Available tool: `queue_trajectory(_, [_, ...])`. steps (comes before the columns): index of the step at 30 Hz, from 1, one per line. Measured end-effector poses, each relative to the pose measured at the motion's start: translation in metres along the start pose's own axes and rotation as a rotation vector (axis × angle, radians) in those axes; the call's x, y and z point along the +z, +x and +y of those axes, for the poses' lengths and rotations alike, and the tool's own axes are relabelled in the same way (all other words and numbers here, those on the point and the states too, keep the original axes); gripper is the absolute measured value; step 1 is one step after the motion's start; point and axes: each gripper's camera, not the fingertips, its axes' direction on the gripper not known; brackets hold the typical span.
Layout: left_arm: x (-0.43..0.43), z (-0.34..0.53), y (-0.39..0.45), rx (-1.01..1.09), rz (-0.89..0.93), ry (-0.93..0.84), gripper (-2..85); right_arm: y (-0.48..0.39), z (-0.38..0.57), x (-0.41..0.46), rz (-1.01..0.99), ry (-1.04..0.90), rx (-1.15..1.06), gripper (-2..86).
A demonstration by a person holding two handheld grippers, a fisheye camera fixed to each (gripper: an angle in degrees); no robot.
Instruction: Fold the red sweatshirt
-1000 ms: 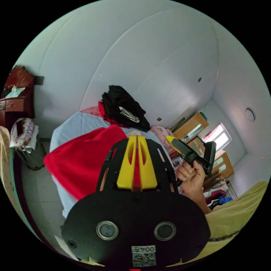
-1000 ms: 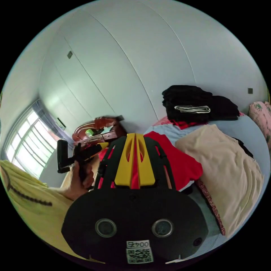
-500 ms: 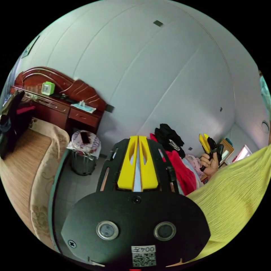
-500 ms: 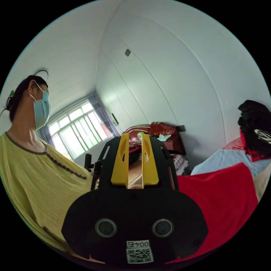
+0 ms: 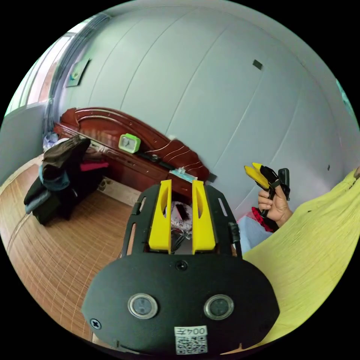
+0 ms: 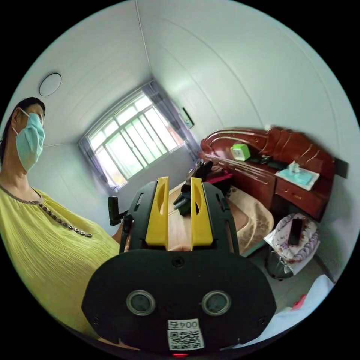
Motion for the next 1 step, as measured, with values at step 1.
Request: queue_trajectory(1, [0.0033, 0.002, -0.0081, -0.016, -0.038, -0.008, 9.6, 0.0045, -0.0086, 0.0257, -0.032, -0.044, 0.006, 10.0])
